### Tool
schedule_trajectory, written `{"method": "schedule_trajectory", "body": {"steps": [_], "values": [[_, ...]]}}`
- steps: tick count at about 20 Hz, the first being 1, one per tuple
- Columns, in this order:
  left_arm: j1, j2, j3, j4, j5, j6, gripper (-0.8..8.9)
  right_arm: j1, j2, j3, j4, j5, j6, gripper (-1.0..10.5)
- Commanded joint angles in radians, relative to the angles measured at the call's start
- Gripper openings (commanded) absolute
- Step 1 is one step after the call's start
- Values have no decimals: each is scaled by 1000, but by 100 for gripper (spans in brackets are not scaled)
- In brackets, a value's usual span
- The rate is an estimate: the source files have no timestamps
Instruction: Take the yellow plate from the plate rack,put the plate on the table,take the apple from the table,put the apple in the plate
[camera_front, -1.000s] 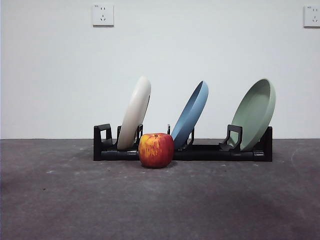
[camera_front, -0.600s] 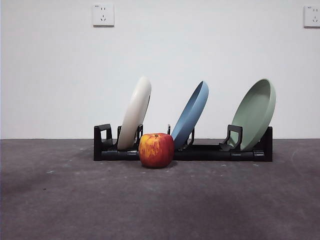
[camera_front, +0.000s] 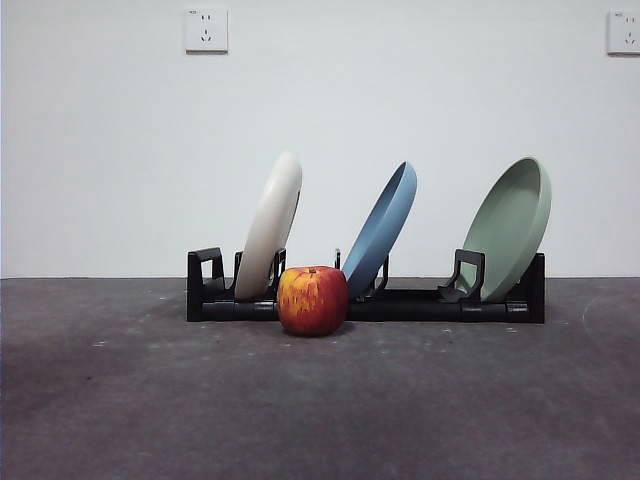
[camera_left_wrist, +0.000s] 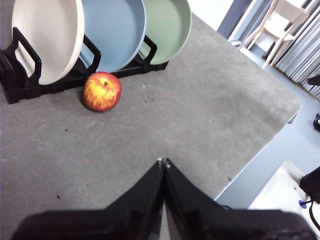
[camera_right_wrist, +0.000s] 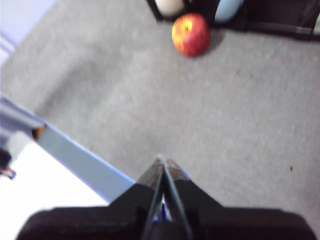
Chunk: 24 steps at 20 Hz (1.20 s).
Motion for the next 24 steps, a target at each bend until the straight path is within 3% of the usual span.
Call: {"method": "schedule_trajectory", "body": {"steps": [1,2,3,4,5,6,11,15,17,24], "values": [[2,-2,3,1,6,35,6,2,2,4,4,1,-34,10],[2,-2,3,0,6,34,60,2,2,4,4,3,-32,69],[2,-2,3,0,6,32,191,2,2,4,4,4,-28,194],[2,-2,3,0,6,22,409,2,2,4,4,5,-14,399],[2,-2,3,1,6,8,551,2,2,4,4,4,-6,569],[2,-2,3,1,7,6,593,2,2,4,3,4,-5,682],[2,1,3,43,5,6,594,2,2,4,1,4,-5,690],[-4,57,21,160,-19,-53,594,2,2,4,1,3,-5,690],[-20,132,58,212,-25,-53,593,2,2,4,1,-1,-5,690],[-167,559,322,355,-184,-51,593,2,2,4,1,-1,-5,690]]}}
